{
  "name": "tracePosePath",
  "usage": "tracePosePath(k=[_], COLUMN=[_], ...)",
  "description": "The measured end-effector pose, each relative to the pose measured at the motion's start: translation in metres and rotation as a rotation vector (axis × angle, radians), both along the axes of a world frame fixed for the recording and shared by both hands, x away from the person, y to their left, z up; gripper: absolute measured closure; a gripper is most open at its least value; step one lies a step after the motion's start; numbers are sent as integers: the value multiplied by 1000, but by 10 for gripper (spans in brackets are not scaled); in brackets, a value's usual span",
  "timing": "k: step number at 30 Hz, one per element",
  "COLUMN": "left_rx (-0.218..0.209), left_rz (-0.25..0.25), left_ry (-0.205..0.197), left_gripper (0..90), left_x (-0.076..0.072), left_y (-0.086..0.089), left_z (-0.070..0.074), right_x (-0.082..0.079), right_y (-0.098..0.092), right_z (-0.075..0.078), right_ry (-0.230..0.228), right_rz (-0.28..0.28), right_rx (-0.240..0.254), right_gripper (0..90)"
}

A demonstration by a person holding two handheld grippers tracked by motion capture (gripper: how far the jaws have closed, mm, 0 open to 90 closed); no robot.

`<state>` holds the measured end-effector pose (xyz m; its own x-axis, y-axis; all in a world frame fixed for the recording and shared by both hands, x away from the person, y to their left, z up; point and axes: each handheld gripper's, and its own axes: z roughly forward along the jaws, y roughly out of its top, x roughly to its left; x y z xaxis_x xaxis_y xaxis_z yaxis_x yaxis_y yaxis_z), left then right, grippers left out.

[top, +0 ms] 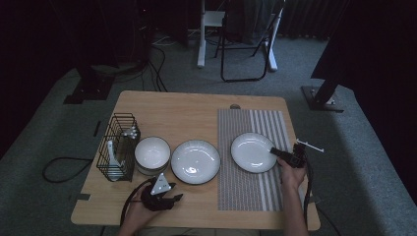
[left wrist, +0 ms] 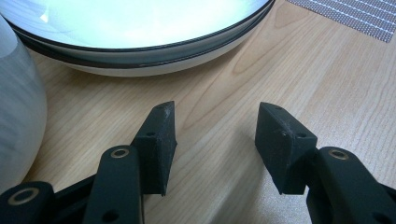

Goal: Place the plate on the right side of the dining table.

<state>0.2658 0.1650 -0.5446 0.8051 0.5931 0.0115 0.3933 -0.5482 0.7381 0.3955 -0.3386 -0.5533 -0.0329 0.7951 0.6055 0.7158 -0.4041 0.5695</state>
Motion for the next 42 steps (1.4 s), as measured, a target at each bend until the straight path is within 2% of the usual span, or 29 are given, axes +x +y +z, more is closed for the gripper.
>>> tracePosePath(k=[3,9,12,16,19,24,37,42], left_rx=[0,-2,-3,-4,-3,-2,-2,-2], left_rz=[0,0,0,-1,-1,-2,-3,-2], left_ry=[1,3,3,5,3,2,2,2], left_gripper=[487,486,486,486,486,486,485,486], left_x=[0,1,1,1,1,1,1,1], left_y=[0,0,0,0,0,0,0,0], left_z=[0,0,0,0,0,0,0,0], right_x=[-2,-8,-12,-17,-19,-23,-28,-29], right_y=[-1,-8,-8,1,11,26,46,51], right_z=[3,14,20,29,37,49,54,54], right_ry=[-18,-105,-125,-177,-194,-245,-266,-266], right_rz=[-6,-27,-23,16,58,116,190,201], right_rx=[-15,-15,-22,-44,-85,-115,-98,-97], right_gripper=[743,697,668,628,610,600,591,588])
